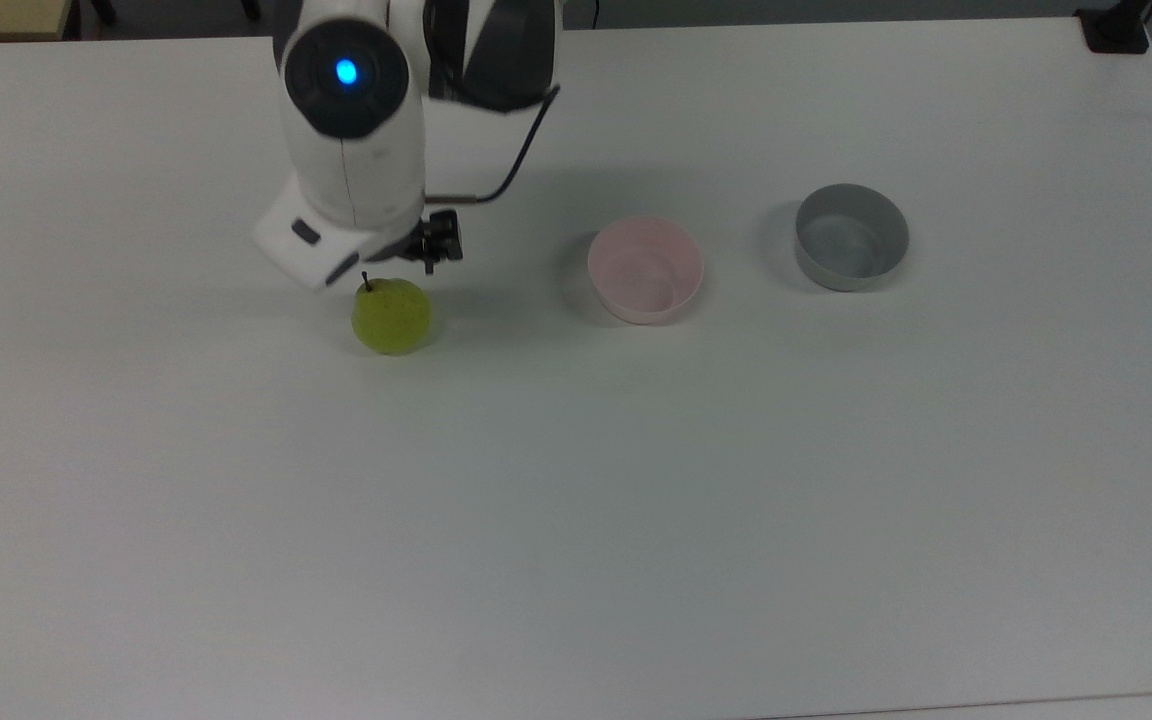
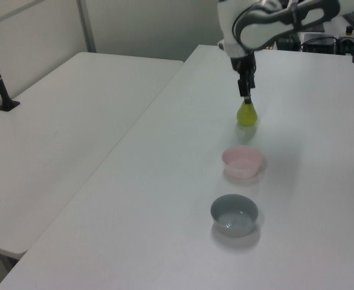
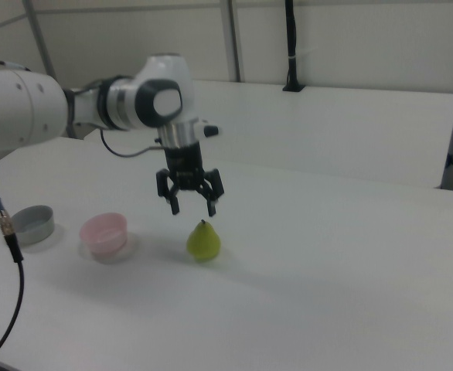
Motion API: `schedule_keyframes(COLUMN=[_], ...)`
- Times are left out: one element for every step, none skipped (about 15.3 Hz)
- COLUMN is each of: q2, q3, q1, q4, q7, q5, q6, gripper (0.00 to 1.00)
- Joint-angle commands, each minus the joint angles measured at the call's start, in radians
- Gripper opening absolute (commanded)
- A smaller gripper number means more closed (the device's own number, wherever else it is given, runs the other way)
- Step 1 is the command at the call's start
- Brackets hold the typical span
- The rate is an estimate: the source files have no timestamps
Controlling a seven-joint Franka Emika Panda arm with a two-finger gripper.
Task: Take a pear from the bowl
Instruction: 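Open the gripper, release the pear, and raise the gripper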
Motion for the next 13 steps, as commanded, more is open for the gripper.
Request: schedule_keyframes(q2=[-0.146,-0.164,-0.178,-0.198,-0.206,-0.213,-0.219,-0.221,-0.224,-0.233,-0.241,-0.243,-0.243], q3=[-0.001,-0.001,0.000,-0.001,-0.001,-0.003,-0.003,-0.003,-0.003,-0.003,-0.003,-0.003,-0.003], q1=[0.011,0.011,0.009,0.006,0.005,0.003,-0.001,-0.003,-0.009,-0.020,-0.030,-0.047,-0.053], q4=[-0.031,-0.031,-0.031,-0.031,-0.029,-0.029,-0.028,-0.028,-0.028,-0.023,-0.014,-0.005,0.004], q7=[0.023,0.046,0.081,0.139,0.173,0.196,0.206,0.206,0.206,0.206,0.201,0.203,0.197], q5=[-0.004,-0.002,-0.002,0.004,0.004,0.004,0.004,0.004,0.004,0.003,0.004,0.006,0.006], q6=[-0.124,-0.150,-0.164,-0.166,-0.166,-0.164,-0.164,-0.164,-0.164,-0.163,-0.161,-0.158,-0.158], gripper=[1.00,1.00,1.00,1.00,1.00,1.00,1.00,1.00,1.00,1.00,1.00,1.00,1.00])
